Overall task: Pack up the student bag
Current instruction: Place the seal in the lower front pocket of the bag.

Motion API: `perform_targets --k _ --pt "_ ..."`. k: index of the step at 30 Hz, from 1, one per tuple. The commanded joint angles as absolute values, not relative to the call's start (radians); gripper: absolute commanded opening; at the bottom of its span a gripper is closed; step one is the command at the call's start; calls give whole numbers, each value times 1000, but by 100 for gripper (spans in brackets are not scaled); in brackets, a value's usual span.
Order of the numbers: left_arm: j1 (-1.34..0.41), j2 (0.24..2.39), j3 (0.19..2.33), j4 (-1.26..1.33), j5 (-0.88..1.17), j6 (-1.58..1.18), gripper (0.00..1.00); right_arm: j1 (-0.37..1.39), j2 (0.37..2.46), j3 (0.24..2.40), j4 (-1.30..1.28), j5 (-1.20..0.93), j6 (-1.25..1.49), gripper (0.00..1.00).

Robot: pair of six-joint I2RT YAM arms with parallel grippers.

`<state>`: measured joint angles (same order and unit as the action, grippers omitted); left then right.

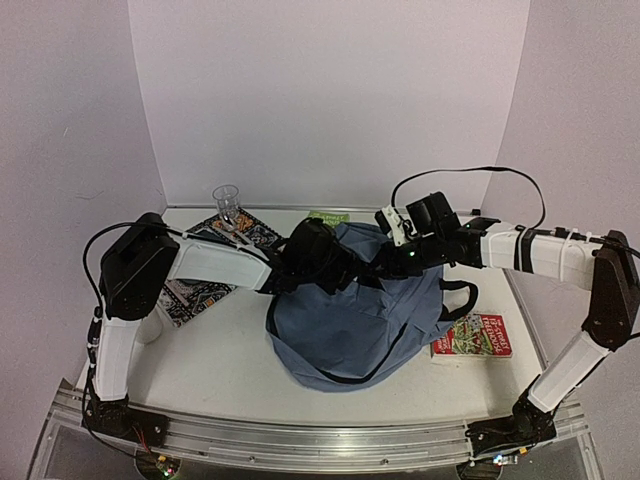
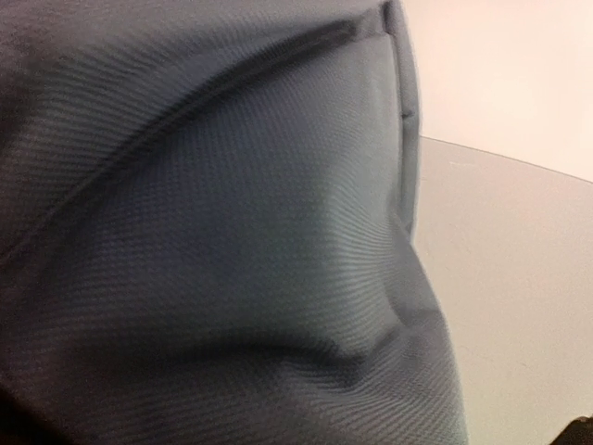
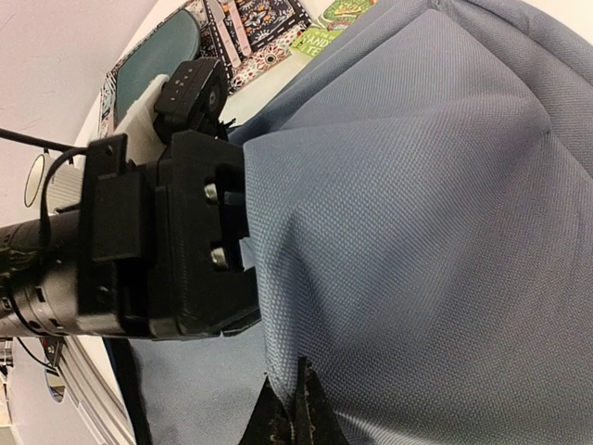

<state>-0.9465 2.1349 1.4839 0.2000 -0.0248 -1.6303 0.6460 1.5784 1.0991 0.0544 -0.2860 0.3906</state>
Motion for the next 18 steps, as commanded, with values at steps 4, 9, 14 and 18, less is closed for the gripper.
perform_targets --k 4,9,14,18 --pt "-933 2093 1517 382 29 -1672 38 664 1563 1091 60 -343 394 0" --pt "-933 2051 1409 384 25 -1656 44 664 1559 1085 59 -328 390 0" --pt "-933 1963 1327 381 15 -1520 53 664 1559 1079 58 -304 386 0" --pt "-933 1863 1235 365 -38 -1404 59 664 1558 1075 58 -285 381 0"
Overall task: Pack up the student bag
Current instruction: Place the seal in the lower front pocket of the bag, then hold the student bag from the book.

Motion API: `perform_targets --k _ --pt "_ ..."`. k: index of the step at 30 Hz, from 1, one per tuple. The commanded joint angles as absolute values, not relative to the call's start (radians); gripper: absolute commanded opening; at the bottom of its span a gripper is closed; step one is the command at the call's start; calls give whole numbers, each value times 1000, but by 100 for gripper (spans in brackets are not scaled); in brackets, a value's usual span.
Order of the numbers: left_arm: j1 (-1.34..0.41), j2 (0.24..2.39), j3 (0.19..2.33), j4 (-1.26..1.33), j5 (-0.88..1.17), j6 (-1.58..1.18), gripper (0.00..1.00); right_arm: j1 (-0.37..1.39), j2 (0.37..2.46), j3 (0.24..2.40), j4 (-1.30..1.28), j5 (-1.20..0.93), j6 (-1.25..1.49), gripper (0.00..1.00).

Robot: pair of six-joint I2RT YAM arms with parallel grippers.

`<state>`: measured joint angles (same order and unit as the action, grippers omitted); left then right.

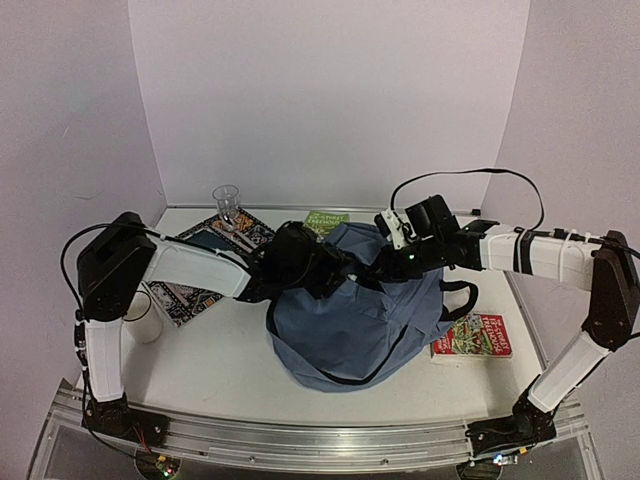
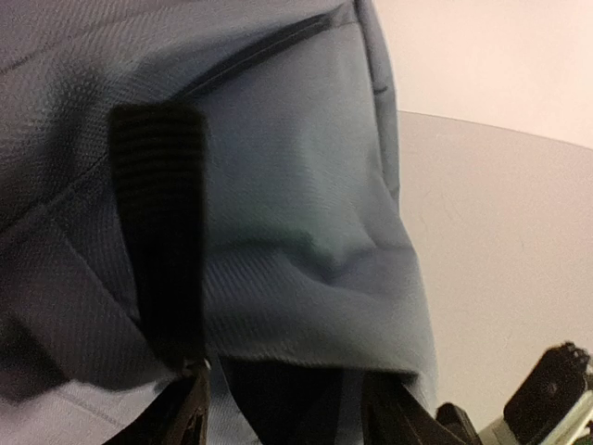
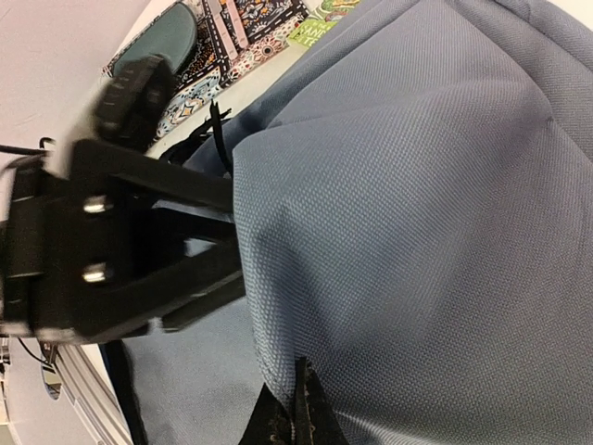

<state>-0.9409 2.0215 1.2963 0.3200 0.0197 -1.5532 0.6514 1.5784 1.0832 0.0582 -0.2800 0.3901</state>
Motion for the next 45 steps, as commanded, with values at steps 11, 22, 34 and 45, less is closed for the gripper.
perform_targets --k 11,22,34,45 --pt "-918 1681 1278 -131 -215 -996 72 664 1574 1077 54 -284 353 0" --pt "-756 1766 1332 -299 -40 -712 78 664 1566 1072 58 -311 304 0" --pt "-711 2000 1504 -338 236 -498 76 664 1559 1061 77 -317 293 0" --pt "-705 1962 1507 -346 317 -467 8 664 1565 1065 74 -231 292 6"
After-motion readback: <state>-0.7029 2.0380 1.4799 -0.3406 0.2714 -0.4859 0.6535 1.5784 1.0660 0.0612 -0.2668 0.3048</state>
